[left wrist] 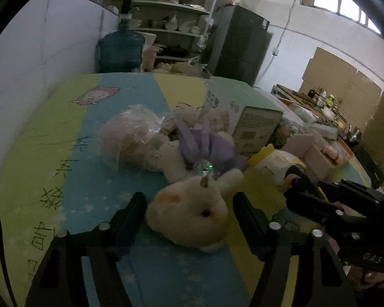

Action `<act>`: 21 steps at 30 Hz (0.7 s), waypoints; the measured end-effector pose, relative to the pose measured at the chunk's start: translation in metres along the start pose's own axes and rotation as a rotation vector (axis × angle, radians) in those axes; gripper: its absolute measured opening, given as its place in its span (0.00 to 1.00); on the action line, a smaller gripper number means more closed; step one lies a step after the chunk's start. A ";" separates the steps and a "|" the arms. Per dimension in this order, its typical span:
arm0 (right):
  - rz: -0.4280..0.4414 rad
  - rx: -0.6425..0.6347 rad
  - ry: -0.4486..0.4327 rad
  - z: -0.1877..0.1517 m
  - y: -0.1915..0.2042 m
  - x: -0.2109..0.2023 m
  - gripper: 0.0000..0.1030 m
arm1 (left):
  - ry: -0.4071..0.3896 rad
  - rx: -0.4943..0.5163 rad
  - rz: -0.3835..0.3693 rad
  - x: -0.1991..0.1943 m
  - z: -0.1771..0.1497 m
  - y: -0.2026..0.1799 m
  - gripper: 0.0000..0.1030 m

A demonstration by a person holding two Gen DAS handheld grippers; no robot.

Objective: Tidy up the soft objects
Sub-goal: 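Grasp the white bunny plush with the left gripper while the right gripper grasps the yellow-white pack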

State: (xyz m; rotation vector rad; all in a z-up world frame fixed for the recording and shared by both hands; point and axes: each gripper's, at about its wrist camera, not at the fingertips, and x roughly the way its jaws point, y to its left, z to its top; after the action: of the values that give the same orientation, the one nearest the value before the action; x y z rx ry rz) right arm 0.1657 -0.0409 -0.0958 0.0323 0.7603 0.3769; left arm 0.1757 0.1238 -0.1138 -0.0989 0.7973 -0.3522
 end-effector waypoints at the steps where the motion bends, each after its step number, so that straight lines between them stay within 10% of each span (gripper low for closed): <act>1: 0.001 -0.002 -0.005 0.000 0.000 -0.001 0.40 | -0.007 -0.006 -0.003 -0.001 -0.001 0.001 0.58; 21: 0.015 0.005 -0.034 -0.001 -0.002 -0.009 0.40 | -0.148 -0.121 0.013 -0.033 -0.008 0.011 0.53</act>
State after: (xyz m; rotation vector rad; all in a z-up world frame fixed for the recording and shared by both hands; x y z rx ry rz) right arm 0.1593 -0.0460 -0.0909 0.0493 0.7280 0.3878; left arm 0.1522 0.1461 -0.0991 -0.2306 0.6722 -0.2808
